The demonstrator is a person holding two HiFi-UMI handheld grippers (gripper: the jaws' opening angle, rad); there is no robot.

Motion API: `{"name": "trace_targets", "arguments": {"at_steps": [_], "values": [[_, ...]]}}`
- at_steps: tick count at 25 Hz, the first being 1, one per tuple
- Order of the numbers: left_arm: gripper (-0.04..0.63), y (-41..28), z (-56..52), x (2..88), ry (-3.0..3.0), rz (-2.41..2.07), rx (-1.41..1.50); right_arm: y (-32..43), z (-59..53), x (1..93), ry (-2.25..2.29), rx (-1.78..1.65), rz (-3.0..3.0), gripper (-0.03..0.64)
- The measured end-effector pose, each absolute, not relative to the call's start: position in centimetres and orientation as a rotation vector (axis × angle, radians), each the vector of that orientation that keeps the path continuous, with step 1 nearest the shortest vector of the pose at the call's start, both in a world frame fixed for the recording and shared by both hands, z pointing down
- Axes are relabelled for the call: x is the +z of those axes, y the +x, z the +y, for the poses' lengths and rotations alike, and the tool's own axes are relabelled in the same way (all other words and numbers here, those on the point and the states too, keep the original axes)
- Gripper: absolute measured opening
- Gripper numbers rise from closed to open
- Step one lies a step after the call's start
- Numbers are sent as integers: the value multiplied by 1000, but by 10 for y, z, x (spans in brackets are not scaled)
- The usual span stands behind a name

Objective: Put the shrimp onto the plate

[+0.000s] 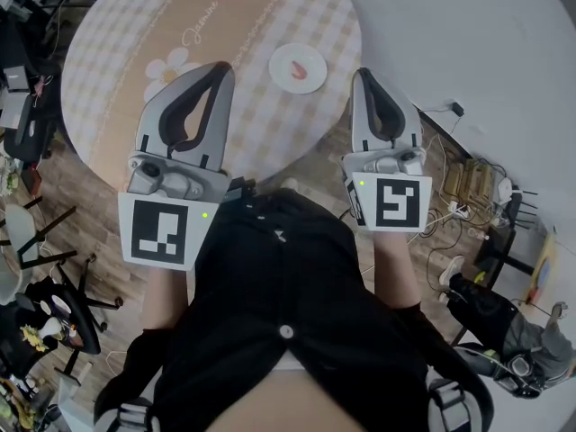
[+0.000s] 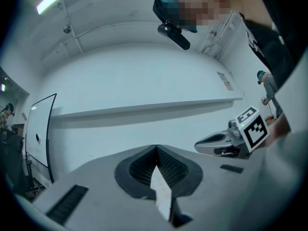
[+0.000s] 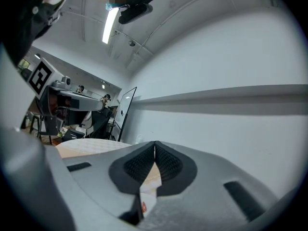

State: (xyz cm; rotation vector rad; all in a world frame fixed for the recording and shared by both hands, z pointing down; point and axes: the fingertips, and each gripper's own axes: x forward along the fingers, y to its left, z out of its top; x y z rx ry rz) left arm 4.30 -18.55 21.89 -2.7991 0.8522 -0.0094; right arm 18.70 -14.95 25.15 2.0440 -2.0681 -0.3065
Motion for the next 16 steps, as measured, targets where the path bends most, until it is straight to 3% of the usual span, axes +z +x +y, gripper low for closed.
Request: {"name": "trace_targets", "arguments": {"at_steps": [16], "values": [[3, 43, -186, 220, -2802, 845, 8, 180, -151, 252, 2009, -330, -2054, 3]]}}
